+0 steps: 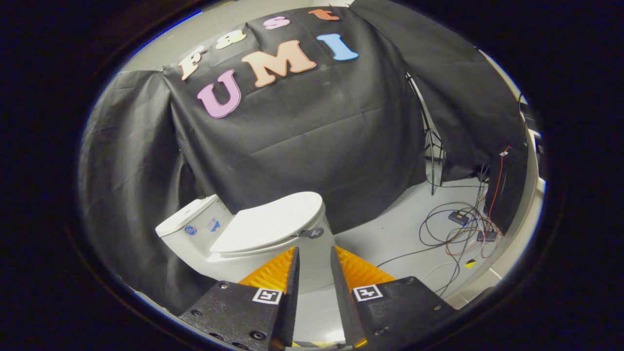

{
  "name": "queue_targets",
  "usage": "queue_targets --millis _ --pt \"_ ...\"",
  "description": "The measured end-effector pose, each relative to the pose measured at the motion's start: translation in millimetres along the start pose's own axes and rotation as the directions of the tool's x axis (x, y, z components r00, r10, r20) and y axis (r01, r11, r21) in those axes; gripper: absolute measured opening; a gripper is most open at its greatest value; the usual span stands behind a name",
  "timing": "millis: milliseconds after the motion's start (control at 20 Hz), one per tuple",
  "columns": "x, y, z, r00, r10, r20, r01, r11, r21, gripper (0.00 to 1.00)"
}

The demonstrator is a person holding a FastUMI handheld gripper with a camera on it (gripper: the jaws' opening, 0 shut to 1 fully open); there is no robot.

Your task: Open the toilet lid.

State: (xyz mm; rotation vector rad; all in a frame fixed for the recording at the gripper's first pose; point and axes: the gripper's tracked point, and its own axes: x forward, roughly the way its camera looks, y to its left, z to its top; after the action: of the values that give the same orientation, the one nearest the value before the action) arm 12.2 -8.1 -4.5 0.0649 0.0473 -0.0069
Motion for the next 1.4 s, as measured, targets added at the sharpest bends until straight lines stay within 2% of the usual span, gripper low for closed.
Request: queue_targets --millis 150,300,450,600,700,900,1000,1250,1400 --pt "18 -4 8 1.0 0.001 -0.009 -0.001 0.999 0.034 0.4" --pt "42 5 37 0.997 0.041 0.062 -0.049 0.99 0.131 0.4" --pt "71 12 58 0.992 0.051 0.113 -0.079 0.963 0.259 0.4" --pt "101 9 65 0.991 0.0 0.131 -0.05 0.923 0.381 0.44" --pt "120 11 58 0.992 -0.022 0.121 -0.037 0.884 0.467 0.49" --pt "161 16 22 0.998 -0.032 0.058 -0.008 0.808 0.59 0.54" --pt "181 20 10 0.998 -0.026 0.051 -0.014 0.75 0.661 0.54" --pt "229 20 -8 0.998 -0.029 0.062 -0.034 0.571 0.82 0.54" --pt "247 18 -23 0.998 -0.032 0.054 -0.031 0.489 0.872 0.54"
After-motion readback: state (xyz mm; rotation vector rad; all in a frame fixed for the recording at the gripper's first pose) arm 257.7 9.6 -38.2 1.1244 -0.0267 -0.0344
